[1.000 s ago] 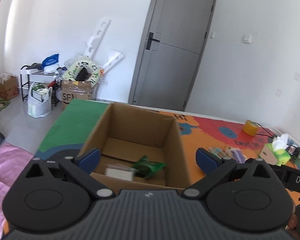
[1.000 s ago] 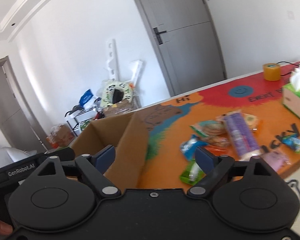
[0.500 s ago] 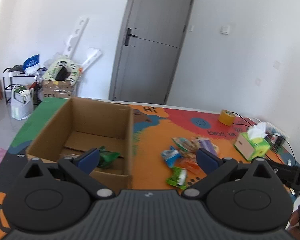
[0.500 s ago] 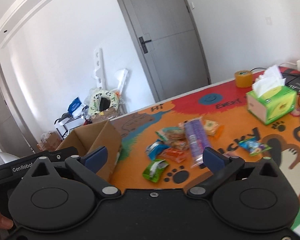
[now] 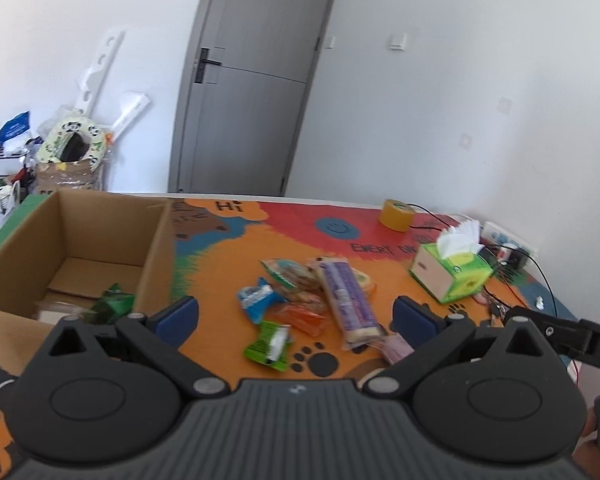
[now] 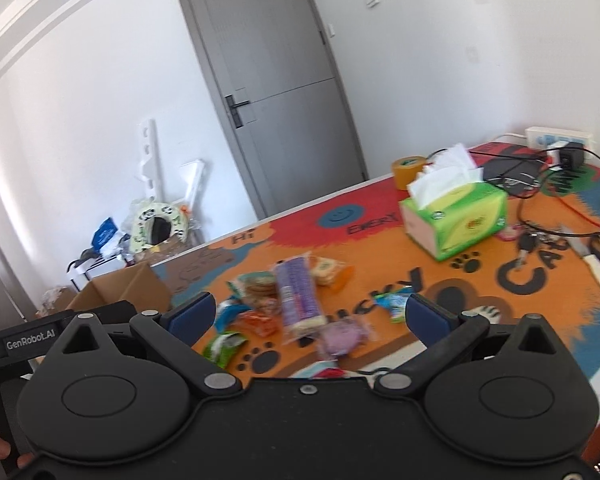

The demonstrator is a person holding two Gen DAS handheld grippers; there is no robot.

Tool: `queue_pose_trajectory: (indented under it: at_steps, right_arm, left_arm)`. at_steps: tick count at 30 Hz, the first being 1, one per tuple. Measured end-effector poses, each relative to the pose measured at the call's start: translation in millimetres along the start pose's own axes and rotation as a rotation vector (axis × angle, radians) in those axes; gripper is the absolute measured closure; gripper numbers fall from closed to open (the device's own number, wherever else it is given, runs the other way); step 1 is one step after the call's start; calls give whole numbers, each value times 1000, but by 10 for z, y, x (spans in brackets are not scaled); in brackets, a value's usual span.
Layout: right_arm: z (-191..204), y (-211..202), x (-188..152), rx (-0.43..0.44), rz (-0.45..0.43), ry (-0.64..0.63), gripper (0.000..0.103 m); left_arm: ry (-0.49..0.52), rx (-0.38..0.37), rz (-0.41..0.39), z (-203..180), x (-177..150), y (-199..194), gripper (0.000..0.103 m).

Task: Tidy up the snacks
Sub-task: 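Withdraw both grippers from the box back over the snacks, then grasp the red-and-blue snack bar with the left gripper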

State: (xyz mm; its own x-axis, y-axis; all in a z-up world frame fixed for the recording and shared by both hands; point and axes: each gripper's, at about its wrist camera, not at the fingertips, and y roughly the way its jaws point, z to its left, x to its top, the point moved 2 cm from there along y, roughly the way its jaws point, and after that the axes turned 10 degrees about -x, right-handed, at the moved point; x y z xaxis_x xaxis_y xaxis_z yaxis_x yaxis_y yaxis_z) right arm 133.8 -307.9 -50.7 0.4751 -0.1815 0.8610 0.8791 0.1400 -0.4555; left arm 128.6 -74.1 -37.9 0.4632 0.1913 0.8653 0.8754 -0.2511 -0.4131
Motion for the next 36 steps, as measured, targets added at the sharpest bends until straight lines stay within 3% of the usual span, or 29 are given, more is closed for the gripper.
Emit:
queue_pose_trajectory:
  at_steps: [19,27,36]
  right_arm:
    - [-706,257,-182,-84,54,90,4]
    - [-852,474,-322,-96,107,105,10]
    - [-941,647,-422,-96,145,105,14]
  left_arm:
    - [17,-24,101,-277,-317,552,3]
    - [21,-18,173,-337,-502,887,17]
    - [36,-43,243,-424,-665,1159,26]
